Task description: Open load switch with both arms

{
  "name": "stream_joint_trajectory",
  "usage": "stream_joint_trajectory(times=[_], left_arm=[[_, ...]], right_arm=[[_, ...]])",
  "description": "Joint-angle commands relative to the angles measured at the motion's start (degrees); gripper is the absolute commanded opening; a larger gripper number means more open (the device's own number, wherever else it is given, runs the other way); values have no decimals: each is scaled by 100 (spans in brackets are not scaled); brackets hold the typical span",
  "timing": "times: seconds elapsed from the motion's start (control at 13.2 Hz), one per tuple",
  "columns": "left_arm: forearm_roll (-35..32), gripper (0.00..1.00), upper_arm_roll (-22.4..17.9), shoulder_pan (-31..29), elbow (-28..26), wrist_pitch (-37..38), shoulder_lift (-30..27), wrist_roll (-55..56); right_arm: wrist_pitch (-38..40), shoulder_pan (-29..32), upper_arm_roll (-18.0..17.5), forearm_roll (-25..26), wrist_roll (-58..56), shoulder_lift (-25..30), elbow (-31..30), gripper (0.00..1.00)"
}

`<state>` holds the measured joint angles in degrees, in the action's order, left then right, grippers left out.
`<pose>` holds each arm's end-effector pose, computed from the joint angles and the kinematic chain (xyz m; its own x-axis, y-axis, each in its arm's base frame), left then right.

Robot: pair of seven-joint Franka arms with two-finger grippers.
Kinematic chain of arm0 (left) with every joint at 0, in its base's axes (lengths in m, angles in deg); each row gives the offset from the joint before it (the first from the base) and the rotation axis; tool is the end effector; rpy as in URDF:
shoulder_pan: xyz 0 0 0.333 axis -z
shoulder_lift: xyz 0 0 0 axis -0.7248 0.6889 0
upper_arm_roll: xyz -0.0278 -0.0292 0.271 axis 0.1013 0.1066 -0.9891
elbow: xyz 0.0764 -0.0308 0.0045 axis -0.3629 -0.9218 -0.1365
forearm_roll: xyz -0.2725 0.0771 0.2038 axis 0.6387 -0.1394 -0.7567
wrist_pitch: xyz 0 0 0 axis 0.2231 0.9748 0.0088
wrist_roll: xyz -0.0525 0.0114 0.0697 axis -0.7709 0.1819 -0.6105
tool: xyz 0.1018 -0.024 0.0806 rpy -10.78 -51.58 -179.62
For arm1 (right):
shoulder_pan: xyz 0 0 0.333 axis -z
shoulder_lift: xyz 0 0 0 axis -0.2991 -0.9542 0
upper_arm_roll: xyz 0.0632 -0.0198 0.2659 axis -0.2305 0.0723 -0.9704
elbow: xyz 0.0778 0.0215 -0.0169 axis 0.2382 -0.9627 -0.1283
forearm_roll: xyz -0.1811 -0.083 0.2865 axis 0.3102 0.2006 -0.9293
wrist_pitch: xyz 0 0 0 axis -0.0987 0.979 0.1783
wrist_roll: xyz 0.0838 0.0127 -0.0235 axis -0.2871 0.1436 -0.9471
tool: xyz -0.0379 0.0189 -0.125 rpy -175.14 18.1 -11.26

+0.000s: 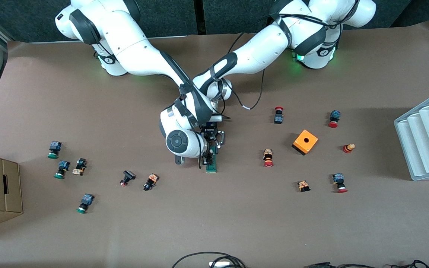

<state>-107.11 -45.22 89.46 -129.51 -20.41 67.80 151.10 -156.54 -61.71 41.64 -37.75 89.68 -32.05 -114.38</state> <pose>0.3522 -0.5107 0.0637 0.3066 0.0120 0.9517 0.0059 -0.9999 0.0107 0.5064 0.4094 0.1871 0.0055 -0.9748 -0.2232 -0.9762 -0.0536 0.2100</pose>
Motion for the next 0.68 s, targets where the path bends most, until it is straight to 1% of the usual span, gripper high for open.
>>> stream_joint_trajectory(times=[0.0, 0.15, 0.3, 0.38, 0.46, 0.53, 0.61], left_arm=[[-87, 70, -70, 77, 55, 78, 86, 137], [-87, 70, -70, 77, 55, 78, 86, 137], [-87, 70, -70, 77, 55, 78, 86, 137], [-87, 70, -70, 77, 55, 78, 86, 137], [-87, 70, -70, 77, 55, 78, 86, 128], [-87, 70, -70, 77, 55, 78, 86, 128], [-87, 70, -70, 77, 55, 78, 86, 128]], right_arm=[[-109, -26, -17, 143, 17, 85, -218, 39], [-83, -17, -26, 143, 35, 94, -183, 39], [-4, 53, -17, 99, 52, 217, -95, 41], [153, 97, -17, 90, 61, 252, 1, 48], [338, 176, -8, 81, 70, 261, 167, 50], [496, 255, -8, 81, 70, 261, 343, 61], [576, 291, 9, 81, 61, 270, 449, 64]])
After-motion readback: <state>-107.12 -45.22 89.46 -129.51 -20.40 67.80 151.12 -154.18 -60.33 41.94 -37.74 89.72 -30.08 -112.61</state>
